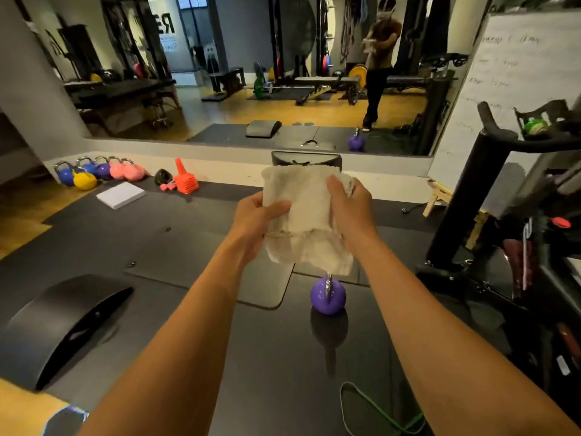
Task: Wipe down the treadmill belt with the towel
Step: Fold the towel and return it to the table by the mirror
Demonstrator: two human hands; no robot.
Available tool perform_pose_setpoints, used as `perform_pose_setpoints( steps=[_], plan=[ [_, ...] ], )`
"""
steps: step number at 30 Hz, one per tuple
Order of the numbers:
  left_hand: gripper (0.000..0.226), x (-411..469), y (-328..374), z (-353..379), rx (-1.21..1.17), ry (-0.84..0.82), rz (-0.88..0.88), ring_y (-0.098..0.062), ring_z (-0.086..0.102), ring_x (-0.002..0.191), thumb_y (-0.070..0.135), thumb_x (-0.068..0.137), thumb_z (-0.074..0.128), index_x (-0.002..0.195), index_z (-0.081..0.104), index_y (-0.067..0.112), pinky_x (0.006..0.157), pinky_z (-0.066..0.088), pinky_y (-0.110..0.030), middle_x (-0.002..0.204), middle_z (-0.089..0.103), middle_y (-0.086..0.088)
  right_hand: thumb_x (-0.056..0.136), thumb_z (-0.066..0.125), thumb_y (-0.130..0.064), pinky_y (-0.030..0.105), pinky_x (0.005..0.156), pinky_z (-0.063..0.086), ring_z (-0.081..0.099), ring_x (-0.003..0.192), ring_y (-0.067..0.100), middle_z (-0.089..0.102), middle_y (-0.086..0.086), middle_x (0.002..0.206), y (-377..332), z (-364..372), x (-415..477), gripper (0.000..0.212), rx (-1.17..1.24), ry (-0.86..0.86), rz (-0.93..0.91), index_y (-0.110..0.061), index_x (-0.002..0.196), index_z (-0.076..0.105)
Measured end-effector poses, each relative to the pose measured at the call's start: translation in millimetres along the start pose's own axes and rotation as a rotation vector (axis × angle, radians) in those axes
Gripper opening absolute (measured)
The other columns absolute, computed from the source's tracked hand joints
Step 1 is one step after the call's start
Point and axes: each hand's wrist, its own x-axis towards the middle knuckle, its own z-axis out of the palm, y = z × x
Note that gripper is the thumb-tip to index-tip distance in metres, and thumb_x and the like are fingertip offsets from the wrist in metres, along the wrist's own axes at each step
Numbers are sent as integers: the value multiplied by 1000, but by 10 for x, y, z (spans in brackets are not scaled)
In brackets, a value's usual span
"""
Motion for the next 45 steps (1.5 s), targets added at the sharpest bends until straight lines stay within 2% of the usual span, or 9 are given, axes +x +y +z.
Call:
perform_pose_setpoints(
  steps=[7,11,18,20,22,28,36,42,45],
  plan=[
    [18,1848,223,77,69,37,23,-20,67,78,3,81,71,96,68,13,78,58,-39,90,71,-6,96,56,-32,20,71,48,61,83,5,63,-15,87,156,517,1750,7,39,-54,66,-27,92,59],
    [19,2908,168,-12,40,85,30,-24,65,85,2,80,71,92,69,17,85,55,-44,93,70,-8,93,60,-24,28,82,52,65,89,8,68,-10,92,275,931,2643,7,51,-109,96,-24,99,63],
    [18,4932,-16,-286,109,66,19,-28,68,94,10,79,72,94,70,18,85,55,-46,100,73,-10,82,56,-4,43,78,56,69,87,30,71,19,96,719,1725,4296,16,-30,-148,224,-12,87,69],
    [19,5539,8,-343,118,28,14,-27,69,94,9,80,72,99,70,15,84,57,-44,100,73,-9,78,59,-5,38,66,49,62,77,26,65,17,81,822,1934,4803,15,-50,-134,255,3,89,66],
    [20,6104,48,-362,119,1,2,-28,69,95,9,82,72,101,70,12,85,58,-44,101,73,-9,79,61,-4,33,65,41,54,74,20,58,11,78,885,2117,5295,12,-59,-118,251,0,89,66],
    [22,7653,-15,-305,137,-65,-13,-26,69,92,8,86,69,108,68,12,82,58,-39,99,73,-6,84,64,-4,43,87,53,68,96,23,71,6,100,1197,2556,6727,21,-68,-91,249,-14,102,66],
    [22,9749,-329,-259,212,-49,-63,-24,70,94,12,88,69,109,67,17,87,57,-44,102,73,-3,87,63,-1,29,77,54,66,77,7,70,-4,90,1931,3201,8607,26,-15,-151,268,-27,86,64],
    [27,11126,-655,-240,225,-69,-137,-20,68,94,14,90,67,116,63,13,87,56,-42,106,70,-3,88,62,-1,32,78,56,68,91,17,71,-1,94,2462,3635,9835,22,-29,-156,362,-13,104,67],
    [30,11804,-976,-281,244,-82,-157,-16,66,95,15,92,63,122,60,13,87,56,-40,110,68,-1,88,59,-3,36,78,55,67,91,18,70,2,97,2795,3901,10360,18,-80,-195,406,-18,97,66]
  ],
)
